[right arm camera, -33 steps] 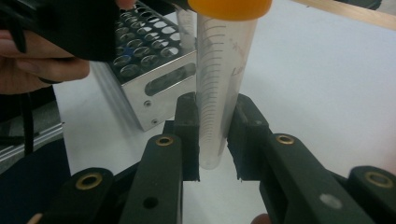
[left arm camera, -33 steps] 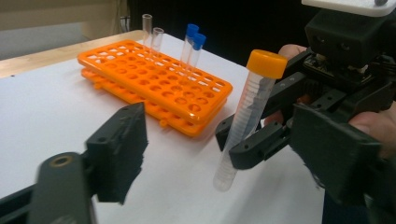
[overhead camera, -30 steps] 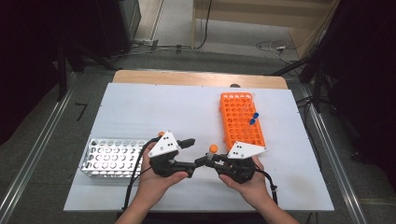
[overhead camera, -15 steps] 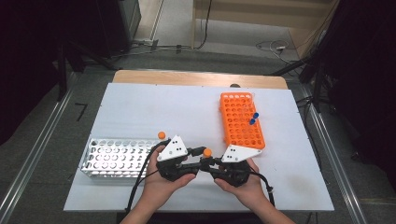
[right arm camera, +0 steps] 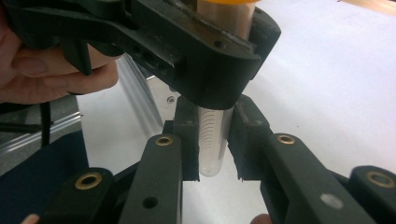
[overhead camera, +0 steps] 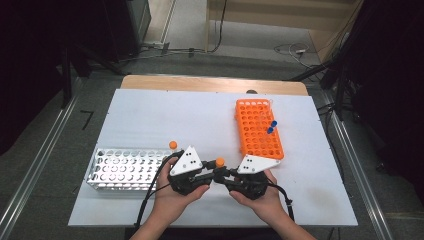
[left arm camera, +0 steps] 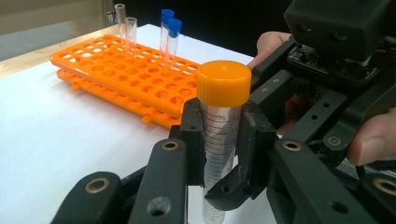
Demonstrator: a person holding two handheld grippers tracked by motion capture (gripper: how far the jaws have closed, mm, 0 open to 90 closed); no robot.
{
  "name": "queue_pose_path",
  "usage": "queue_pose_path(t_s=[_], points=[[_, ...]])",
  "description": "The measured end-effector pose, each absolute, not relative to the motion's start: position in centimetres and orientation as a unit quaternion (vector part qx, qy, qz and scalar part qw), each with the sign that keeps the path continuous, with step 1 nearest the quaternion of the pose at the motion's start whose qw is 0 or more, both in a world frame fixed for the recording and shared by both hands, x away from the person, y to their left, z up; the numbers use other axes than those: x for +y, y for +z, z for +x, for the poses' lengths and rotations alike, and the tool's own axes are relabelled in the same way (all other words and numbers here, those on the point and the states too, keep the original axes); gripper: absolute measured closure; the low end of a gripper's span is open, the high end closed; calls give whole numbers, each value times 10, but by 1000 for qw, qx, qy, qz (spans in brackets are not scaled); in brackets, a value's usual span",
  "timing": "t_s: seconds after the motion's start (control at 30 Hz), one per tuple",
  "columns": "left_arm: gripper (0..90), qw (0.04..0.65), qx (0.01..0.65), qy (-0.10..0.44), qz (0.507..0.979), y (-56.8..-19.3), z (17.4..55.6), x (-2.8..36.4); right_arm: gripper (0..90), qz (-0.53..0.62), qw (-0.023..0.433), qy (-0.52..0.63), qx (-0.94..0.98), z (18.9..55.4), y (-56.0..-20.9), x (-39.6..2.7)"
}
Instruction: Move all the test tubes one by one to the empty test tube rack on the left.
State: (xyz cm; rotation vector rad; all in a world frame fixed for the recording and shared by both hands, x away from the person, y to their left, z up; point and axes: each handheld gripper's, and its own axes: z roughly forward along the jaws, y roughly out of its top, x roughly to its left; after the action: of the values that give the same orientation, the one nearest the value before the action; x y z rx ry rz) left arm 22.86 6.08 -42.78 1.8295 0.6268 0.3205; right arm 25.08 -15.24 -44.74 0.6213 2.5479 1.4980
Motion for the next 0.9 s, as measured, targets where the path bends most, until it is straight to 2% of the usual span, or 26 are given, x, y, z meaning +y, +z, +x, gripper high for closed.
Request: queue_pose_path(t_s=[0.13,0.33,0.6,0.67,0.9], points=[[744,558,276,145,769,-426,230,67,652,204,55,502,839,253,-448,-157],[744,562,293,160,757,-419,233,84,469,202,59,512,833,258,-447,-169],[745,568,321,186,734,-409,236,115,268,222,71,525,819,270,-442,-203],[745,569,328,192,729,-407,237,123,253,231,72,531,812,274,-441,-213],[745,570,348,216,712,-400,238,146,112,247,84,525,810,282,-442,-237]])
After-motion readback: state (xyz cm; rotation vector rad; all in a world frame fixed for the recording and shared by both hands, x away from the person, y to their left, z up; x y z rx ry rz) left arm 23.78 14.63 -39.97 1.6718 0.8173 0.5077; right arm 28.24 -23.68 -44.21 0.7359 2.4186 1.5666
